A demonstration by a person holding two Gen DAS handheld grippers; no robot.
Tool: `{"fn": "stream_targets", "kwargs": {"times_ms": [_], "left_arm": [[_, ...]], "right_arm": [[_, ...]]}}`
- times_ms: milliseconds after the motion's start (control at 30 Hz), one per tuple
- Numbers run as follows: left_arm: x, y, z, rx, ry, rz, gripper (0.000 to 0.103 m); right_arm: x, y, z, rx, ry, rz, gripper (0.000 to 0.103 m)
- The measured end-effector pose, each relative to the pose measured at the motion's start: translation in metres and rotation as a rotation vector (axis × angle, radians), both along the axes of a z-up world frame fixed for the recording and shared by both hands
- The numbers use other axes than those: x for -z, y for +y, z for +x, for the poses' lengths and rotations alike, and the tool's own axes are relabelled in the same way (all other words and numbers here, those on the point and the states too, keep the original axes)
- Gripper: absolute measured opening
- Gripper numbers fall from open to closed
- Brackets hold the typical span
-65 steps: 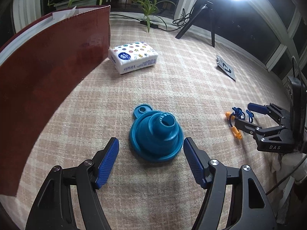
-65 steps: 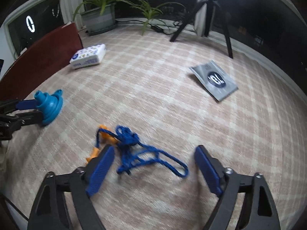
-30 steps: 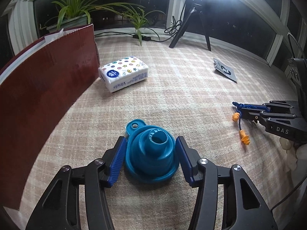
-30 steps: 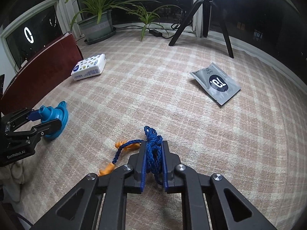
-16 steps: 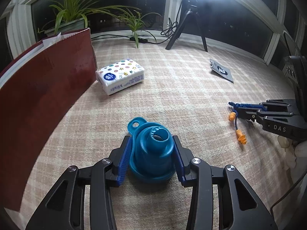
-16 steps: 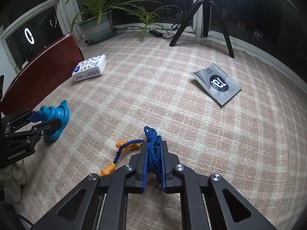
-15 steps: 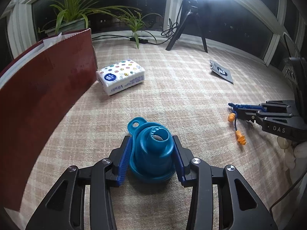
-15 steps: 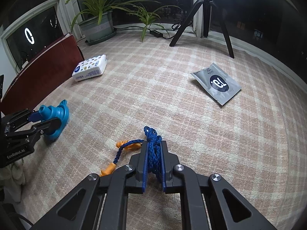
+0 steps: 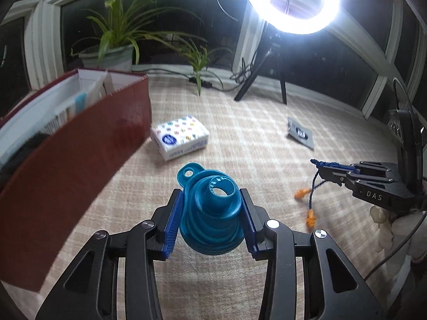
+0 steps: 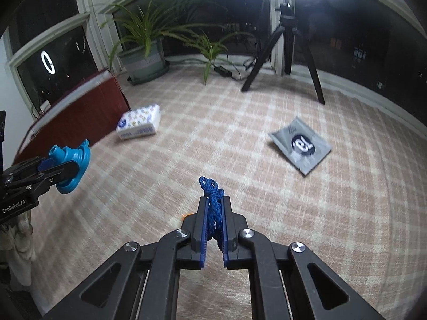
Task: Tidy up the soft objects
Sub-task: 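Lift the blue cord with the right gripper while the left lifts the funnel, then carry the cord and funnel into the box and open both grippers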
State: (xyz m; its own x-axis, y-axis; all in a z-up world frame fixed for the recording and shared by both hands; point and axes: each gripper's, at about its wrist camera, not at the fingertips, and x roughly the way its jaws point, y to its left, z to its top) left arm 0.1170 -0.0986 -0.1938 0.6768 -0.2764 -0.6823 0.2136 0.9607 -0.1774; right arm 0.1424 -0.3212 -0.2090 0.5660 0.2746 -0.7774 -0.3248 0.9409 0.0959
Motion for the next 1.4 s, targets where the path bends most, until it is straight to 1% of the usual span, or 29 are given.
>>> {"fn": "stream_targets", "kwargs": {"times_ms": [333, 533, 700, 833, 1100, 1233, 1400], "left_arm": [[-0.033, 0.021, -0.008, -0.039, -0.05, -0.048, 0.04], [-0.051, 0.049, -0.012, -0.101, -0.073, -0.093, 0.04], [-0.067, 0.075, -0.02, -0.163, -0.11, -0.101, 0.04], [-0.077, 0.096, -0.026, -0.216, -0.134, -0.1, 0.04], [-0.087, 0.143, -0.037, -0.338, -0.15, -0.091, 0.04], [-0.085, 0.166, -0.041, -0.399, -0.142, -0.088, 0.04], [-0.078, 0.19, -0.044, -0.461, -0.112, -0.089, 0.04]], "right_arm": [[-0.052, 0.02, -0.002, -0.058, -0.09, 0.047, 0.007], [-0.088, 0.04, 0.003, -0.11, -0.151, 0.076, 0.007], [-0.119, 0.055, 0.014, -0.15, -0.19, 0.119, 0.007], [-0.136, 0.07, 0.022, -0.184, -0.222, 0.135, 0.007], [-0.173, 0.116, 0.037, -0.288, -0.293, 0.159, 0.007], [-0.183, 0.14, 0.05, -0.331, -0.301, 0.178, 0.007], [-0.184, 0.175, 0.067, -0.385, -0.282, 0.195, 0.007]]}}
